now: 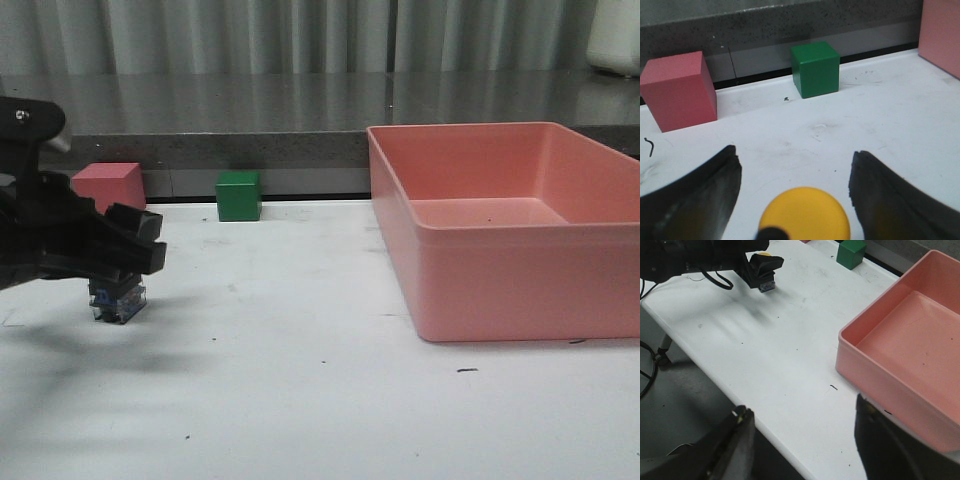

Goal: Place and stand button with both arms

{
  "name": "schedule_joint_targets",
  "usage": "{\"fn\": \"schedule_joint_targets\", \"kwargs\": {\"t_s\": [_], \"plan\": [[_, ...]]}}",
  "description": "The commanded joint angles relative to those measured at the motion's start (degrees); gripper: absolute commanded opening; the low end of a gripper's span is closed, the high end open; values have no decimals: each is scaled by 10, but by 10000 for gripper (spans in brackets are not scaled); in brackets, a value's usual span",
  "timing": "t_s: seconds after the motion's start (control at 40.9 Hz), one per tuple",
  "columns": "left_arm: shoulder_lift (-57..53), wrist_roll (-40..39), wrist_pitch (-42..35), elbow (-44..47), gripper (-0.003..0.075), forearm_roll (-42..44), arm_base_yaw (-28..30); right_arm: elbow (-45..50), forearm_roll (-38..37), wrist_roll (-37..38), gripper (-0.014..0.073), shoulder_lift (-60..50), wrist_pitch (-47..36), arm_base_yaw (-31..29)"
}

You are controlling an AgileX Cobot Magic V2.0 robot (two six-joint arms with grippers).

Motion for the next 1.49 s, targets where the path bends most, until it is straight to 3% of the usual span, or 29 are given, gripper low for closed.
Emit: {"fn": "schedule_joint_targets", "kwargs": {"t_s": [0.0, 0.562, 0.734, 0.905, 1.076, 1.467], "plan": [[-78, -5, 47, -6, 463, -9, -4, -15, -2, -5, 460, 2, -39, 0], [-574, -5, 772, -53, 463, 24, -4, -15, -2, -5, 460, 2, -39, 0], [-709, -5, 935, -110, 463, 24, -4, -15, -2, -5, 460, 2, -39, 0], [-775, -34, 1065, -147, 461, 39, 2, -15, -2, -5, 460, 2, -39, 0], [-784, -76, 1137, -155, 461, 106, 25, -15, -2, -5, 458, 2, -39, 0], [-784, -76, 1126, -155, 461, 105, 30, -15, -2, -5, 458, 2, -39, 0]]}}
